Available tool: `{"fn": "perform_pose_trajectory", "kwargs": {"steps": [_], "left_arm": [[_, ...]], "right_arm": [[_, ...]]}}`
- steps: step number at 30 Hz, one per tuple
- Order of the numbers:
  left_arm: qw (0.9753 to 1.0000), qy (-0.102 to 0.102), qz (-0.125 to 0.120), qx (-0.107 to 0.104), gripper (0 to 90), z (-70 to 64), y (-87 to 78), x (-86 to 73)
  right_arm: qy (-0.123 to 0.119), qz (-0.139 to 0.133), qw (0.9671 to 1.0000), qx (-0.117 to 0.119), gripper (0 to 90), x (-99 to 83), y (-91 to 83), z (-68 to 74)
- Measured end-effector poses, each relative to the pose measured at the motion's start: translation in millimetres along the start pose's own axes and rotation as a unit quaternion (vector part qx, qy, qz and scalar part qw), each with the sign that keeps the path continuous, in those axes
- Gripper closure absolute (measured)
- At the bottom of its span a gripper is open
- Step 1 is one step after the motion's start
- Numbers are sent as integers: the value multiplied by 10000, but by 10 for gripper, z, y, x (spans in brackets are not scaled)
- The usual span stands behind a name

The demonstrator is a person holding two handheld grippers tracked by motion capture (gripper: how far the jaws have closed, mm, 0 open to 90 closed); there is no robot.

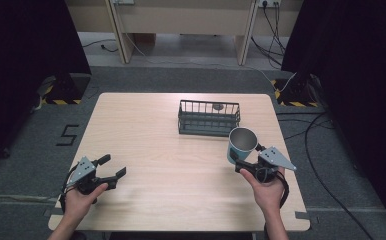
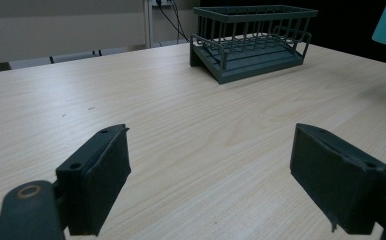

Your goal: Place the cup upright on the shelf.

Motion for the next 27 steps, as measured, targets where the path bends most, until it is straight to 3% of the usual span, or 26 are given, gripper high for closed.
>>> {"fn": "perform_pose_trajectory", "kwargs": {"steps": [27], "left_arm": [[10000,-13,-12,-15,154,2,-4,1]], "right_arm": [[-139,-19,9999,41,166,264,428,7]]}}
Point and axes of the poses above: each handheld gripper's, and its own axes: y roughly forward along the jaws, x roughly out of its top, z roughly to its left, the point moved 9 cm from there along y, roughly forward along the jaws, and after that the axes turned 2 degrees about -z, right-handed, at the moved point
